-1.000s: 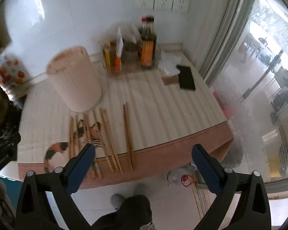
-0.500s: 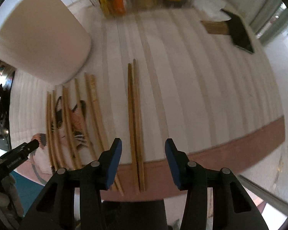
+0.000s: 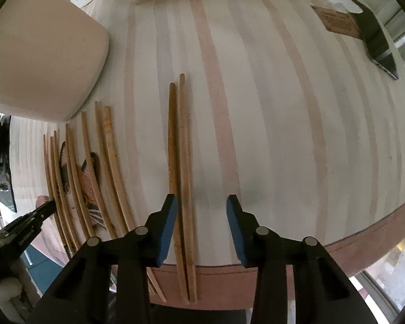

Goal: Organize utensils
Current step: 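Grasp a wooden chopstick with the left tool while the right tool grasps another, then lift the left tool's chopstick over the cream holder while the right tool carries its own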

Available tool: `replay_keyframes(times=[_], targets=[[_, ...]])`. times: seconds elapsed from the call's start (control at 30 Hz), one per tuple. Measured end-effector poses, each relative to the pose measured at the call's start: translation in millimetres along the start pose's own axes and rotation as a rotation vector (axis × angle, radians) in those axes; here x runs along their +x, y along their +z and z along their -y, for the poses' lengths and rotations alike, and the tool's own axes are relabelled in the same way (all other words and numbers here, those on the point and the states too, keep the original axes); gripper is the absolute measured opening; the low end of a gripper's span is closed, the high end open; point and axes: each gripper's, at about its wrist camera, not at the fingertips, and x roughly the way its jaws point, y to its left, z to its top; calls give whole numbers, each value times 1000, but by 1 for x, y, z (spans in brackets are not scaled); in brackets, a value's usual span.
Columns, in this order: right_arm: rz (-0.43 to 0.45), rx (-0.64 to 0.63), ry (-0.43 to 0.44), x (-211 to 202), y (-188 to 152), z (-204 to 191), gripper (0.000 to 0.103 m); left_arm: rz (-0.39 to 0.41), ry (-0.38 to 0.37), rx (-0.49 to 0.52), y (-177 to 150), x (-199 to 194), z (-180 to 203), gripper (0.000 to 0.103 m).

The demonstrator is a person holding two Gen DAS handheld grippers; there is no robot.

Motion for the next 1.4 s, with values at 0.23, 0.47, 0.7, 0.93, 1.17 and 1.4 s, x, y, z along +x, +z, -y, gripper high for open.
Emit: replay_keyframes(times=[0.23, 0.47, 0.7, 0.93, 1.17, 1.4], targets=[[11, -43, -53, 7, 0, -5, 8, -19, -44, -29, -1, -13, -40, 5], [-26, -52, -155, 15, -3, -13, 8, -27, -50, -13, 5, -19, -61, 5], [-35, -79, -197, 27, 3, -30, 9, 11, 36, 130, 16, -24, -54, 4], [-62, -84, -200, 29, -6, -33, 8, 1, 4, 86, 22, -28, -60, 5], [-69, -68, -212, 29, -2, -41, 8, 2, 3, 84, 20, -25, -62, 5], [-73, -70, -219, 23, 2, -42, 8, 9, 1, 83, 19, -24, -56, 5]])
